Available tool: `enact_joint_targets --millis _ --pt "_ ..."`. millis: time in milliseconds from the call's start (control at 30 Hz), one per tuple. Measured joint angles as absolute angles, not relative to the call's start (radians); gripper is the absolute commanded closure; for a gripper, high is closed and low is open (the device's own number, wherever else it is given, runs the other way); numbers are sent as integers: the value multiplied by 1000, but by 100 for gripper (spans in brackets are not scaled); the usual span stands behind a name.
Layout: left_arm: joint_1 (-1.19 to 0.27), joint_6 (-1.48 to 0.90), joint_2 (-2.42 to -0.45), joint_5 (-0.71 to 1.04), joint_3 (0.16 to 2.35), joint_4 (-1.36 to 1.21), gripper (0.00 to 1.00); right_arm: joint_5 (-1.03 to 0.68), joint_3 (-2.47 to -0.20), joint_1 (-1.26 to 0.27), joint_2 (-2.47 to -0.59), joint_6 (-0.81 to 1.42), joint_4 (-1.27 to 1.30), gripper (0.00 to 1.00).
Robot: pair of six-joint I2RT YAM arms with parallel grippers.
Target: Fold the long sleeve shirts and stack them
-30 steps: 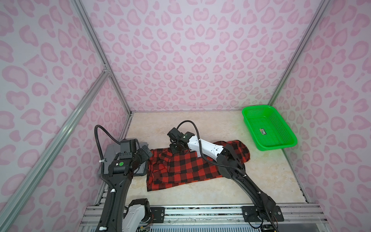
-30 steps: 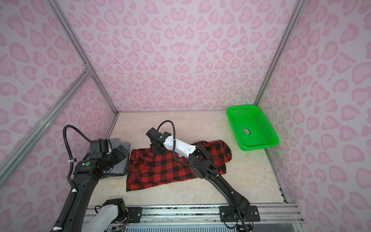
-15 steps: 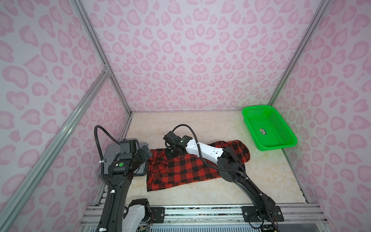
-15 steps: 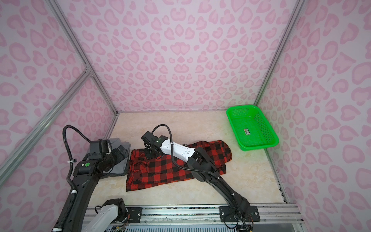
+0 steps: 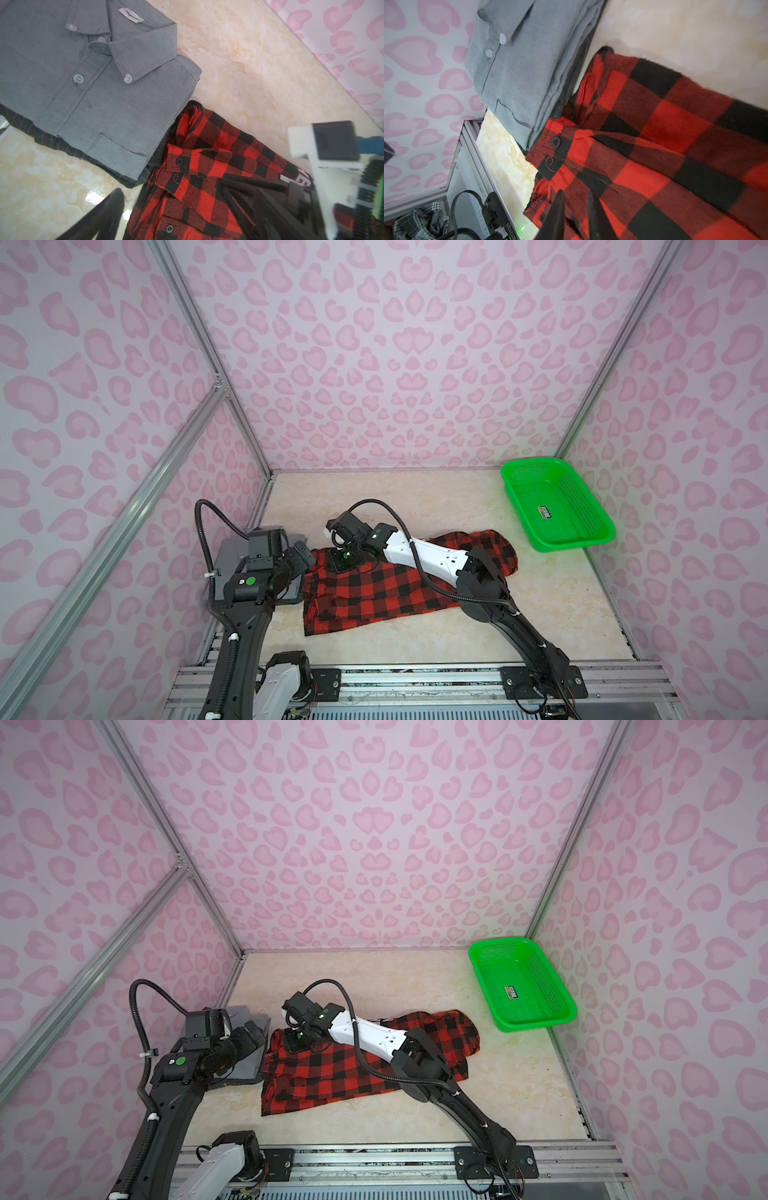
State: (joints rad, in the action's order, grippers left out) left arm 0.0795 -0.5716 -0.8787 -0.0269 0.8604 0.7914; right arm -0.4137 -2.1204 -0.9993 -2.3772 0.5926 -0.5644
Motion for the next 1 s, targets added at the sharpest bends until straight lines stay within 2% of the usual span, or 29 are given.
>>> enact_joint_targets --millis 200,300,433,600,1000 --pt "80 -565 -880 -27 860 791 2 -369 -1898 -879 -2128 559 -553 49" --pt "80 -563 -886 -23 860 791 2 -326 -1719 -779 -1954 519 -525 44" --pt "80 -549 -907 12 857 786 2 -273 -1457 -580 -1798 498 -492 44" --pt "74 -549 -941 65 857 772 2 -323 -1230 -370 -1718 514 -425 46" --pt "-89 -603 -1057 70 830 714 2 -412 -979 -179 -1763 649 -181 56"
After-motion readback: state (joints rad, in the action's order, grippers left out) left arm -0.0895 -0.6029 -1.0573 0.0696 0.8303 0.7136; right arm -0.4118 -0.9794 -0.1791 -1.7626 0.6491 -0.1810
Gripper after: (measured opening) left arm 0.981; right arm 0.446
